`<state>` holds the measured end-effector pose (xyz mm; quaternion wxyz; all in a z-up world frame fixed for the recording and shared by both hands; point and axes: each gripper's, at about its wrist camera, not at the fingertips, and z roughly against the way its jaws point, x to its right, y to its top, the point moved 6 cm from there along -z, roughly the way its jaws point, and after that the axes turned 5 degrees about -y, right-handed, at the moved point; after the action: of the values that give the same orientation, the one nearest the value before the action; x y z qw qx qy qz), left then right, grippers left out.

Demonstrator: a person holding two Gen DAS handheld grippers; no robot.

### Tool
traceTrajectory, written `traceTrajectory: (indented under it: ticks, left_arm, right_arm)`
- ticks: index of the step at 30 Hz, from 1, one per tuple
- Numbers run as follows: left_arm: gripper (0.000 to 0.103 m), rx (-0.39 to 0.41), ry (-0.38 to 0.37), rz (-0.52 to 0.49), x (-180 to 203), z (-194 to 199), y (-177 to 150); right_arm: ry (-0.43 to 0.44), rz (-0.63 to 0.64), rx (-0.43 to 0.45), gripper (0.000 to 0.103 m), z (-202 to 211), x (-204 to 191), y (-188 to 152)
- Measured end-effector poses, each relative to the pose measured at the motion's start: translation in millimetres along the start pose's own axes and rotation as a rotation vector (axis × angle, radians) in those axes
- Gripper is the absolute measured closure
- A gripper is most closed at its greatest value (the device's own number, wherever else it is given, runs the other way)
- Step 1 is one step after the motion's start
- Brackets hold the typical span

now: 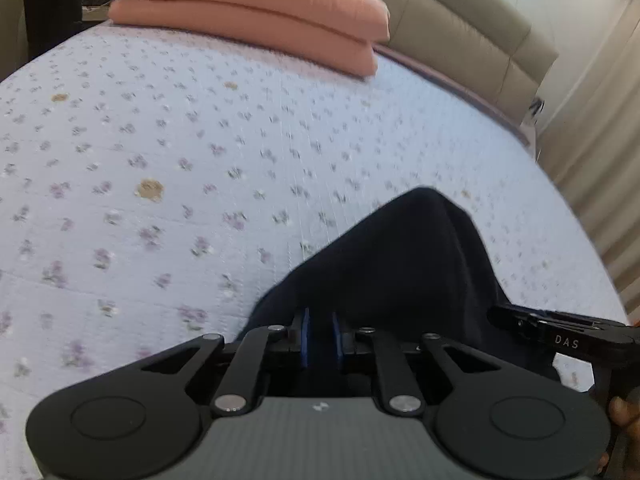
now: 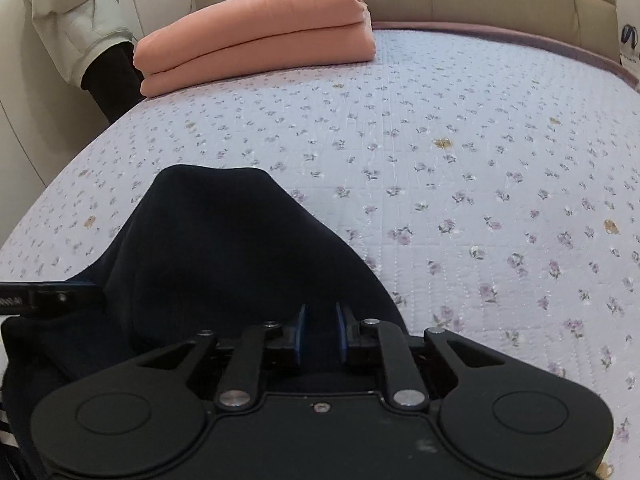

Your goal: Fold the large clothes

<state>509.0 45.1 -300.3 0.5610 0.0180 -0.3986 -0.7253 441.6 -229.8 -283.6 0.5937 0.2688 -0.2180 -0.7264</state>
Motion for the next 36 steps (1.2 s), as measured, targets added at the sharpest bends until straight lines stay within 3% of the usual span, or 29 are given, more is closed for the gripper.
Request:
traceTrajectory:
  ticks: [2, 4, 6, 8, 11, 15, 19, 20, 21, 22, 24, 28, 31, 36]
  left_arm:
    - [0.081, 0.041, 0.008, -0.054, 5, 16, 7]
    - [0.064, 0.080, 0.008, -0.106, 11, 24, 17]
    - [0.024, 0.106, 0.019, -0.136, 12, 26, 27]
    - [0.015, 0.092, -0.003, -0.146, 13, 17, 37]
    - [0.015, -0.029, -0.123, -0.067, 5, -12, 44]
    - [0.018, -0.094, -0.099, -0.053, -9, -45, 49]
    - [0.020, -0.175, -0.201, -0.025, -4, -60, 41]
    - [0.029, -0.178, -0.184, -0.047, -2, -59, 41]
    - [0.064, -0.190, -0.167, -0.077, 3, -59, 39]
    - [0.080, -0.206, -0.148, -0.090, 5, -60, 37]
    - [0.091, -0.190, -0.126, -0.117, 11, -52, 34]
    - [0.092, -0.058, -0.152, -0.181, 35, 3, 32]
    - [0.092, 0.062, -0.192, -0.214, 56, 67, 28]
    - [0.092, 0.181, -0.190, -0.306, 102, 166, -6]
  right_arm:
    - [0.033, 0.003, 0.031, 0.084, 21, 6, 3]
    - [0.055, 0.017, 0.085, 0.075, 37, 11, 14]
    - [0.072, 0.018, 0.098, 0.036, 38, 15, 26]
    - [0.101, 0.018, 0.076, 0.027, 29, 18, 35]
    - [0.134, 0.014, -0.003, 0.024, 3, 24, 41]
    - [0.184, -0.048, -0.097, 0.024, -29, 37, 40]
    - [0.279, -0.052, -0.122, 0.024, -30, 30, 37]
    - [0.320, -0.037, -0.144, 0.044, -29, 23, 35]
    - [0.336, -0.004, -0.174, 0.069, -25, 16, 31]
    - [0.328, 0.045, -0.186, 0.073, -23, 7, 27]
    - [0.309, 0.104, -0.160, 0.083, -11, -5, 25]
    - [0.287, 0.094, -0.034, 0.087, 46, -8, 32]
    - [0.254, 0.129, 0.072, 0.087, 108, -13, 34]
    - [0.202, 0.196, 0.229, 0.088, 221, -21, 9]
